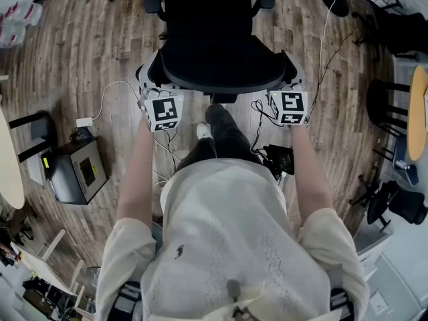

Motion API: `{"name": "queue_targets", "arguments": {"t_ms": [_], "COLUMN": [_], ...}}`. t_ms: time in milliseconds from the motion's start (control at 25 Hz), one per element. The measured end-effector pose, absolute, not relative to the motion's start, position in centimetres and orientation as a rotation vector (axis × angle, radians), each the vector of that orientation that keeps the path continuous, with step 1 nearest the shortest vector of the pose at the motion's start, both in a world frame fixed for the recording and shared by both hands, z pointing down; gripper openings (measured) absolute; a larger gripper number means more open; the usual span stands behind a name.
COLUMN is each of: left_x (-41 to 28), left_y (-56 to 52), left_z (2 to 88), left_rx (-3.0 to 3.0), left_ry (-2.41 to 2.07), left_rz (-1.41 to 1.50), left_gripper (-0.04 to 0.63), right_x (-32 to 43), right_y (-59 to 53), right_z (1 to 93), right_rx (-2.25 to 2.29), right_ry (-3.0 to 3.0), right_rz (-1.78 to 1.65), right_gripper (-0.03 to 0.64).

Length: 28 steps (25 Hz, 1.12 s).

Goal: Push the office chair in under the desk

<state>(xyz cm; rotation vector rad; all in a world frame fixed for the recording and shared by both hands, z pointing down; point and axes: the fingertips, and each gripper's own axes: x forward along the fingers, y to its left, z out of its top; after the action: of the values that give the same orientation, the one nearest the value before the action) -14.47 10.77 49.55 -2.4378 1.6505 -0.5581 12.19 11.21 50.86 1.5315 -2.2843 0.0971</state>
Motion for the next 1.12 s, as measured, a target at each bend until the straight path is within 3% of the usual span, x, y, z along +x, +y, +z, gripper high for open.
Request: {"name": "queue_targets", "arguments": {"t_ms": [1120], "left_x": [-14.0], "left_y": [8.3], "left_z": [50.0], "left_rx": [-2.436], "left_ry": [1.652], "left_rz": [-0.566], "left_gripper": [0.238], "right_x": [12.8], "right_y": [8.7], "right_z": [51.1], "right_rx": [1.54], "right_ry": [-2.268], "right_rz": [0.085], "right_gripper": [0.273]}}
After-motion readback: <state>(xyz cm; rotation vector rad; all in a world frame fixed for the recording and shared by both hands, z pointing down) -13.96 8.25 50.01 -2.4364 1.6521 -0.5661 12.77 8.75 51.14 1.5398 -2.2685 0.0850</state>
